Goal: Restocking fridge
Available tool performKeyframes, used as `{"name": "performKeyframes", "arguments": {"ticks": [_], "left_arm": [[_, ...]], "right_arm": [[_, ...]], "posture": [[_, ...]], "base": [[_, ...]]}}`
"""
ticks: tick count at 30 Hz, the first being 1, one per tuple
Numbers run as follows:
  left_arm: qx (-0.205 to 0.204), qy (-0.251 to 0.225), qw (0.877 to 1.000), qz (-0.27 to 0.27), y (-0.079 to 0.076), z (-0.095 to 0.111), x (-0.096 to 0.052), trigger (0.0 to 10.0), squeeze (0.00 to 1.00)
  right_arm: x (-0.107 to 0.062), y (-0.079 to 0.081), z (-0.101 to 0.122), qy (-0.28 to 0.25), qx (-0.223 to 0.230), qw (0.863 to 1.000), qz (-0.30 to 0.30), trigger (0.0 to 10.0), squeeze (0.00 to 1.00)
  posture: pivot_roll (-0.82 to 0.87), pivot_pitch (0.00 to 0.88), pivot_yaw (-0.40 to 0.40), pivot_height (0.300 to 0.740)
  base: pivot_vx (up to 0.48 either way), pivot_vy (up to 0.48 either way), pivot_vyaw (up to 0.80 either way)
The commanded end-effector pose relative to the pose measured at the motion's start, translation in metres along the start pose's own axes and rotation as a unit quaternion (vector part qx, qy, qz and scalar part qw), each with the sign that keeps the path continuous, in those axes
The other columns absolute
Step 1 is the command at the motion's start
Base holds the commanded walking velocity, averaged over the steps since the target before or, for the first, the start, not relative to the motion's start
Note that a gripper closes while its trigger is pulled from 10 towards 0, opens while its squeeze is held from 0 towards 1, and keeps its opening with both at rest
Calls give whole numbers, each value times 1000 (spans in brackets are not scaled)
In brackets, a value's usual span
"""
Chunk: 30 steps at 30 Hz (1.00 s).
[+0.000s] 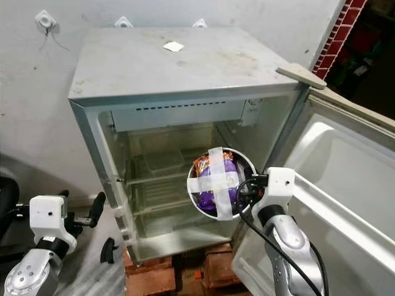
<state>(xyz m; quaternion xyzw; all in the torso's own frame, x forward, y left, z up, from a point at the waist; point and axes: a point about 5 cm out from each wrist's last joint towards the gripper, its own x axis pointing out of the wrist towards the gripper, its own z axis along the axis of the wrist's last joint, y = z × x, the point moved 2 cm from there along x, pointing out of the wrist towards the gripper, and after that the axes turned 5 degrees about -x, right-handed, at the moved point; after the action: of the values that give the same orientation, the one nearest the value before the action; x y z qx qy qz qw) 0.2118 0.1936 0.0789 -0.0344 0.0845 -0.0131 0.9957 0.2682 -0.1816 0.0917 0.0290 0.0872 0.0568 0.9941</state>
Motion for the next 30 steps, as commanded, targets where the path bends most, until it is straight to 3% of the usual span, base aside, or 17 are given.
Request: {"name": "performKeyframes", "arguments": {"ticks": [1,12,17,21,25,30], "left_arm": [[6,5,1000,6,1,0,-1,10000,0],[14,19,999,22,5,-3,-8,10000,0],[13,47,998,34,8,-13,-24,10000,0],[10,54,998,42,9,-14,-29,10000,0],[13,53,998,43,9,-13,-29,10000,0],[17,46,998,45,11,-10,-28,10000,0]], "right_arm": [[6,-2,5,-5,2,1000,2,10000,0],[28,17,5,17,28,999,42,10000,0],[44,37,6,25,45,997,57,10000,0],[57,48,5,37,73,995,49,10000,0],[66,57,9,32,71,995,62,10000,0],[72,50,18,17,66,996,57,10000,0]], "posture": [[95,14,-58,740],[131,24,-70,740],[160,41,-77,740],[172,48,-80,740],[186,54,-84,740],[185,52,-86,740]], "base": [[0,0,0],[0,0,0],[0,0,0],[0,0,0],[0,0,0],[0,0,0]]}}
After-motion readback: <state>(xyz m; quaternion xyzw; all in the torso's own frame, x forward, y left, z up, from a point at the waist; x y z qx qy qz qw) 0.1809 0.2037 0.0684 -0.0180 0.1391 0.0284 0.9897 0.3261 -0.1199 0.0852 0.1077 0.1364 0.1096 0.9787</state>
